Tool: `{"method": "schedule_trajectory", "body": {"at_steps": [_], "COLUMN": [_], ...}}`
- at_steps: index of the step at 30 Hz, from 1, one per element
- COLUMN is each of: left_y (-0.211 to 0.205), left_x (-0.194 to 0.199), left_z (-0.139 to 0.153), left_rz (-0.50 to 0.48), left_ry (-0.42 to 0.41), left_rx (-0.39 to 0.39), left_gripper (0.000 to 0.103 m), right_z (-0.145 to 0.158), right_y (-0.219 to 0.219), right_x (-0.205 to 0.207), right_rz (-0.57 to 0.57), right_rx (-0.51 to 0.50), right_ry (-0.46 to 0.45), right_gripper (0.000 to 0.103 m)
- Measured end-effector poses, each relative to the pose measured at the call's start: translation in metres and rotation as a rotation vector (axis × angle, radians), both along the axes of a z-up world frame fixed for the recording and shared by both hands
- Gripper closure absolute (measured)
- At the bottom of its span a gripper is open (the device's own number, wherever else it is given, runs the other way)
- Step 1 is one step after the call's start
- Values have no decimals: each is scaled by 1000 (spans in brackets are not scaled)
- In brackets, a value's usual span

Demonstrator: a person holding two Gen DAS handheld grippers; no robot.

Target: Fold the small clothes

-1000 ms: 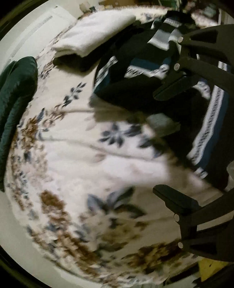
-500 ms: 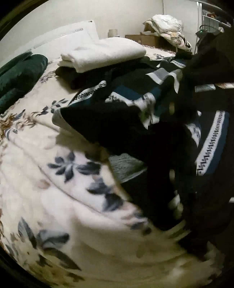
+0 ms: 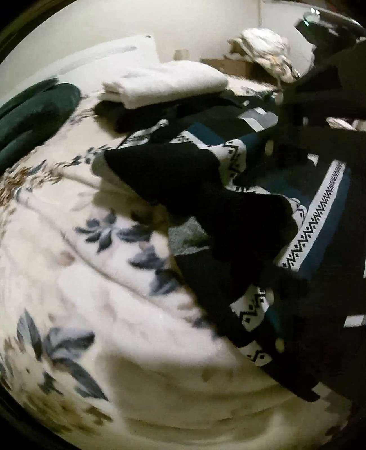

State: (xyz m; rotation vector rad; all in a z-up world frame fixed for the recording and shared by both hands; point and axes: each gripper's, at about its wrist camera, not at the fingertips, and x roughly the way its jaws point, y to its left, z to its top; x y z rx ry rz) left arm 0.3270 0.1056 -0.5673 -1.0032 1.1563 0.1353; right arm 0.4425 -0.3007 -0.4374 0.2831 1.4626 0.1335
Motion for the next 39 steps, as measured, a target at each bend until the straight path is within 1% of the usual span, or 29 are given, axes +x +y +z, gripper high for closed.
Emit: {"method": "schedule_trajectory", "body": {"at_steps": [1,2,3,4,6,7,8,9,10,11,13,14,15,19,21,22,23,25,27,28,30,31,32,33,35,36,37,38,39], "left_y": [3,4,5,7,8,8,9,8,6,6,6,5,6,8,8,9,10,9,10,10,14,16,18,19,23,25,27,28,27], "left_x": [-3,-5,-6,-8,-12,-12,-12,-10,-8,-8,-7,-7,-8,-9,-6,-6,-7,-6,-6,-4,-5,-7,-7,-9,-12,-14,-13,-10,-3], "left_z": [-3,-6,-7,-9,-9,-6,-5,-3,-4,-4,-4,-5,-4,-6,-7,-9,-9,-7,-4,-3,-1,2,7,11,26,32,40,43,48], "left_rz": [23,36,46,59,79,76,71,57,42,34,31,29,28,35,36,37,36,30,21,21,17,9,-3,-10,-26,-27,-41,-54,-86], "left_ry": [-2,-7,-9,-15,-38,-50,-59,-65,-65,-65,-74,-75,-78,-93,-91,-92,-92,-95,-92,-84,-59,-49,-37,-30,-24,-34,-29,-14,14], "left_rx": [-11,-28,-37,-47,-45,-26,-10,8,17,22,30,31,31,13,12,5,2,4,13,13,0,1,17,34,95,118,166,201,269], "left_gripper": [48,48,48,48,50,51,60,75,79,83,86,88,89,91,93,93,93,93,93,92,89,89,86,78,70,69,67,58,45], "right_z": [1,1,-6,-14,-32,-43,-54,-60,-71,-86,-103,-108,-109,-104,-102,-104,-108,-111,-114,-115,-110,-103,-94,-88,-67,-61,-53,-47,-43], "right_y": [26,45,81,109,164,189,210,223,239,256,269,275,278,260,249,240,233,229,232,235,232,224,212,205,169,157,135,115,97], "right_x": [13,21,38,48,65,73,78,80,82,83,82,80,80,94,103,108,112,114,113,114,117,118,118,116,109,105,96,87,78], "right_rz": [81,133,227,292,408,463,510,539,580,620,654,673,676,494,408,362,328,314,338,349,330,312,289,272,214,197,164,133,106], "right_rx": [36,63,113,141,165,171,173,172,170,158,139,120,114,165,163,166,180,161,141,140,177,205,220,226,240,231,208,183,156], "right_ry": [-5,-5,9,23,45,72,95,108,133,178,207,204,198,152,127,128,152,155,166,188,210,208,195,184,144,133,113,97,86], "right_gripper": [58,57,57,57,57,57,57,57,57,57,58,73,97,100,100,100,100,100,99,99,93,89,75,59,51,51,50,46,41]}}
